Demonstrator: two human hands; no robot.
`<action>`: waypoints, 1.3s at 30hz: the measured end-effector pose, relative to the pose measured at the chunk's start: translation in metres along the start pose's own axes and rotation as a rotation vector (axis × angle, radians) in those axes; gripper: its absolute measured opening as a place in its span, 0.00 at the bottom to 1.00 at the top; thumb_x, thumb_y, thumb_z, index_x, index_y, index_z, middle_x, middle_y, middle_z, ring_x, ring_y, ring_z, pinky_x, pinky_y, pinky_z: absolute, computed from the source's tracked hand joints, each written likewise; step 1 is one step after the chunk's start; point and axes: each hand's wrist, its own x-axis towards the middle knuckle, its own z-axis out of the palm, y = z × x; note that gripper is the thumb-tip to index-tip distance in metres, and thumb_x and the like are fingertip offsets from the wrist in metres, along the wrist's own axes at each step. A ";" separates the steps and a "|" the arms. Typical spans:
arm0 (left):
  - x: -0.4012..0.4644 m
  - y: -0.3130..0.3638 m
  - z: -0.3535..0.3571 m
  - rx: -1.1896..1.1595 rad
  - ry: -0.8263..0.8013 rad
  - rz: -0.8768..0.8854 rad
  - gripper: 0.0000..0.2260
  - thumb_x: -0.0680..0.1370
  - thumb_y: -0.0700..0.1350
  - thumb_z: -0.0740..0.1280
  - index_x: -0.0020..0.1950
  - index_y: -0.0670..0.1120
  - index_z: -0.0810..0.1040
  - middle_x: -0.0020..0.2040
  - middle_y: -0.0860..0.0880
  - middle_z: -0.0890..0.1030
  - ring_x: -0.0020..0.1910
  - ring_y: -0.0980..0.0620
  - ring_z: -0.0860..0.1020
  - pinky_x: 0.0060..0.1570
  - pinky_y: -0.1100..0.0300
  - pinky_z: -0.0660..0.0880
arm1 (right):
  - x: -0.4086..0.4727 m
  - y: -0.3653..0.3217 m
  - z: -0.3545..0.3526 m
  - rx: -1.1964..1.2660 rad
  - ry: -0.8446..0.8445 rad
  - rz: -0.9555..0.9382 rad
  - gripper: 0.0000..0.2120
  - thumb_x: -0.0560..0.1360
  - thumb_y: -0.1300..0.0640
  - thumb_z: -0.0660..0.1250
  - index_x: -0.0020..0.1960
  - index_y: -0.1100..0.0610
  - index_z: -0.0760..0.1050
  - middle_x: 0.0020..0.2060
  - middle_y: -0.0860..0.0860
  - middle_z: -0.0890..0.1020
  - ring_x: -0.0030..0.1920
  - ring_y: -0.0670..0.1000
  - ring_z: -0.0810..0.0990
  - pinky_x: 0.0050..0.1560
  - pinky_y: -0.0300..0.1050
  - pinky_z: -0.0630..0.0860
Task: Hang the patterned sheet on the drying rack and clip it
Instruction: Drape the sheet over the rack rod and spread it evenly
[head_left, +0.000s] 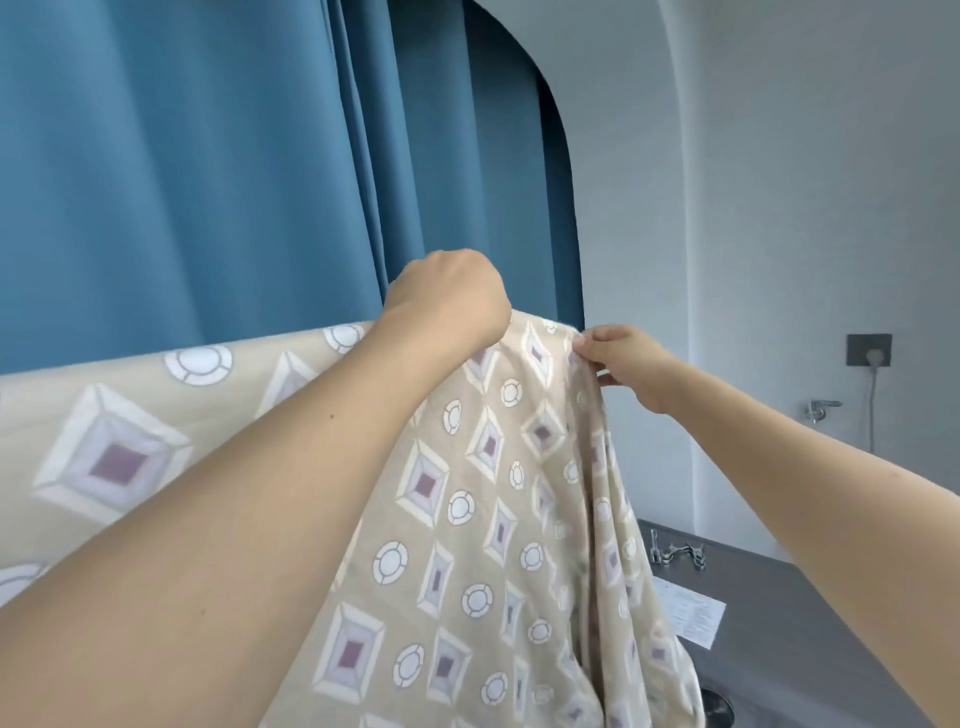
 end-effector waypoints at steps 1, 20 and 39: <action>0.001 -0.001 -0.001 -0.007 0.009 -0.001 0.08 0.70 0.34 0.58 0.33 0.44 0.64 0.37 0.47 0.70 0.42 0.45 0.69 0.35 0.57 0.64 | 0.003 -0.009 -0.001 0.030 0.051 -0.010 0.11 0.81 0.56 0.63 0.42 0.57 0.77 0.38 0.52 0.80 0.38 0.50 0.77 0.45 0.41 0.76; -0.071 -0.111 -0.109 -0.302 0.526 -0.092 0.19 0.79 0.61 0.56 0.48 0.44 0.70 0.42 0.49 0.76 0.45 0.40 0.73 0.40 0.51 0.69 | -0.026 -0.180 0.107 -0.100 -0.444 -0.247 0.08 0.76 0.54 0.70 0.47 0.60 0.81 0.42 0.55 0.84 0.41 0.51 0.81 0.48 0.46 0.80; -0.099 -0.050 -0.062 0.344 0.200 0.305 0.16 0.77 0.51 0.59 0.62 0.45 0.69 0.59 0.44 0.74 0.57 0.42 0.72 0.49 0.51 0.63 | -0.081 -0.066 0.036 -0.280 0.101 0.106 0.17 0.76 0.65 0.57 0.63 0.62 0.74 0.56 0.55 0.78 0.54 0.53 0.75 0.62 0.49 0.70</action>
